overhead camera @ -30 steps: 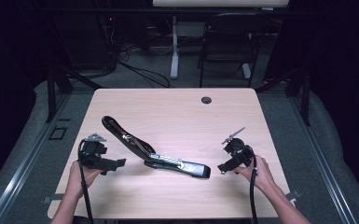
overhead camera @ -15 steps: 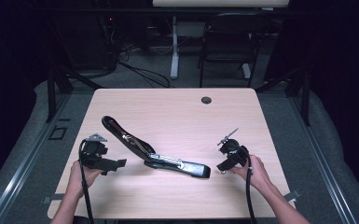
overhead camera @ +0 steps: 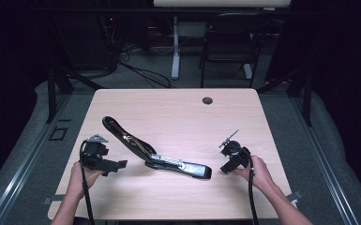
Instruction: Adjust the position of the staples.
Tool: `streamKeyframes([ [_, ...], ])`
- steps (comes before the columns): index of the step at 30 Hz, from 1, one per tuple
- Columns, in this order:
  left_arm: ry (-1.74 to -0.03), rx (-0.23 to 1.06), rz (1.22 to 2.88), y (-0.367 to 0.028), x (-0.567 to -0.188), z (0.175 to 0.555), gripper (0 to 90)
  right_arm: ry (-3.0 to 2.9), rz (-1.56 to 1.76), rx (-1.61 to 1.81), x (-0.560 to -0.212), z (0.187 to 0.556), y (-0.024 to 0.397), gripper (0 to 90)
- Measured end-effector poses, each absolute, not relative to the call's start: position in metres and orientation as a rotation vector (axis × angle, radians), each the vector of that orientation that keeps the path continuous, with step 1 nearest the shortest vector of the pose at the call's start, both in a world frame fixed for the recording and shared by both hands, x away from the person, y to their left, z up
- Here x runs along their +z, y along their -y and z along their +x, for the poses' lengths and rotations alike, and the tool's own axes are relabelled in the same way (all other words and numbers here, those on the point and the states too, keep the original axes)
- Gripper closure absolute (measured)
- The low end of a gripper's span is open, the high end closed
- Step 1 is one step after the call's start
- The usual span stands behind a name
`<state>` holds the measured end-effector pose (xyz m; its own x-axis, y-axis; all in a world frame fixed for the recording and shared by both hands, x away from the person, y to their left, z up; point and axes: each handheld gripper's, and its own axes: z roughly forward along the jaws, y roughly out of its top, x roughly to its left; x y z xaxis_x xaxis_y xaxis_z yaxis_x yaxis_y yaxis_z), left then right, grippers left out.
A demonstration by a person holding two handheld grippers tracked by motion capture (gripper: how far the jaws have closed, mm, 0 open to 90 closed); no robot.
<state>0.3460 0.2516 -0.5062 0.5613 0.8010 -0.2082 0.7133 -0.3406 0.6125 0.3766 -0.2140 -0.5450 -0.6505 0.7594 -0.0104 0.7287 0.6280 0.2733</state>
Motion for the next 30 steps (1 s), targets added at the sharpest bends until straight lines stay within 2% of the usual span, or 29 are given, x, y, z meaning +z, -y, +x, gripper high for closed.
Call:
streamKeyframes([
  [10,-1.209,0.164,2.131,-0.251,-0.507,0.347,0.0,-2.739,1.295,0.420,-0.539,0.378,0.223,45.1],
  [19,-1.207,0.161,2.140,-0.250,-0.507,0.347,0.0,-2.750,1.352,0.477,-0.539,0.381,0.216,63.9],
  [30,-1.210,0.157,2.145,-0.249,-0.508,0.347,0.0,-2.740,1.380,0.451,-0.541,0.384,0.213,72.1],
])
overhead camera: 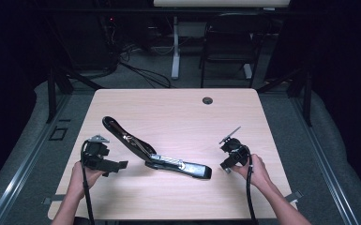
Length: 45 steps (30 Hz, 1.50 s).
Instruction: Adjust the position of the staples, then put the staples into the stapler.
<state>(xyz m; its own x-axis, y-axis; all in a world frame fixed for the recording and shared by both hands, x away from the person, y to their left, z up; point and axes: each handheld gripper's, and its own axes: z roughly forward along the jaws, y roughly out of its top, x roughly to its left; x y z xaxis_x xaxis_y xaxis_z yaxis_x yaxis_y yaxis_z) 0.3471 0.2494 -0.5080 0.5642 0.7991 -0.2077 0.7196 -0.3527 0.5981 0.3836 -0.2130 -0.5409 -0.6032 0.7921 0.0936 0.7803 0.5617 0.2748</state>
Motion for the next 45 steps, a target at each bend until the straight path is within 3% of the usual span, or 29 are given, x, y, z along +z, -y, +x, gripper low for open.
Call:
streamKeyframes([
  [8,-1.206,0.157,2.148,-0.249,-0.508,0.347,0.0,-2.740,1.374,0.442,-0.543,0.384,0.210,77.5],
  [45,-1.216,0.151,2.143,-0.250,-0.509,0.349,0.0,-2.731,1.303,0.543,-0.526,0.383,0.217,78.4],
])
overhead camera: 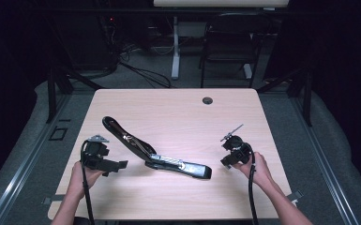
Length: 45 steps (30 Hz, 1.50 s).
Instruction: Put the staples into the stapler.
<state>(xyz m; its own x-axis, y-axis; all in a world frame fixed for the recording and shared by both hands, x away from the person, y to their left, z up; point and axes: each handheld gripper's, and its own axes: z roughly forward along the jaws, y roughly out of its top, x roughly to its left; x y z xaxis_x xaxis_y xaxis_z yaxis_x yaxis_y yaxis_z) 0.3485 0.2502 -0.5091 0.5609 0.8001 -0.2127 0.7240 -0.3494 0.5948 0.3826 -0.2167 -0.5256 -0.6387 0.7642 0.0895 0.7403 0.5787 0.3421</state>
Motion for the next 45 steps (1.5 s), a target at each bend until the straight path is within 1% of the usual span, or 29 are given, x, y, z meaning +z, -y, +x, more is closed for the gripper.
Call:
streamKeyframes([
  [22,-1.230,0.166,2.135,-0.253,-0.510,0.349,0.0,-2.700,1.199,0.683,-0.509,0.380,0.206,78.4],
  [45,-1.229,0.168,2.137,-0.253,-0.510,0.349,0.0,-2.692,1.105,0.750,-0.495,0.388,0.191,78.5],
])
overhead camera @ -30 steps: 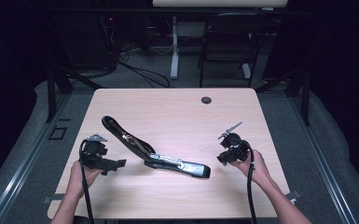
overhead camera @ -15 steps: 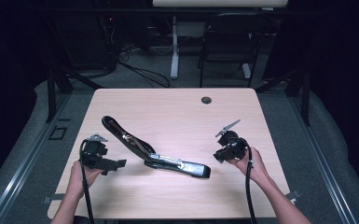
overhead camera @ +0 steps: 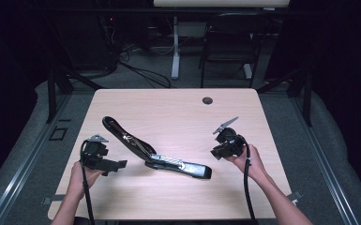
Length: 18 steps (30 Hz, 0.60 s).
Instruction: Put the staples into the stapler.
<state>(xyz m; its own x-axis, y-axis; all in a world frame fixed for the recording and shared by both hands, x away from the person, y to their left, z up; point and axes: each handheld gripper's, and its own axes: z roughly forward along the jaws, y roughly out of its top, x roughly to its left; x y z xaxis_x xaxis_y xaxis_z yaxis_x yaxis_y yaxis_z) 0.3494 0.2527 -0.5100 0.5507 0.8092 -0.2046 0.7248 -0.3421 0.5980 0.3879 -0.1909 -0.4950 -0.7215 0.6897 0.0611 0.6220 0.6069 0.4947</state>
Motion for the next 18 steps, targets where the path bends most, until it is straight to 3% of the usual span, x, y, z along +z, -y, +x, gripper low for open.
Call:
streamKeyframes([
  [18,-1.225,0.155,2.136,-0.2519,-0.5110,0.3501,0.0,-2.707,1.044,0.782,-0.4892,0.3898,0.1840,78.5],
])
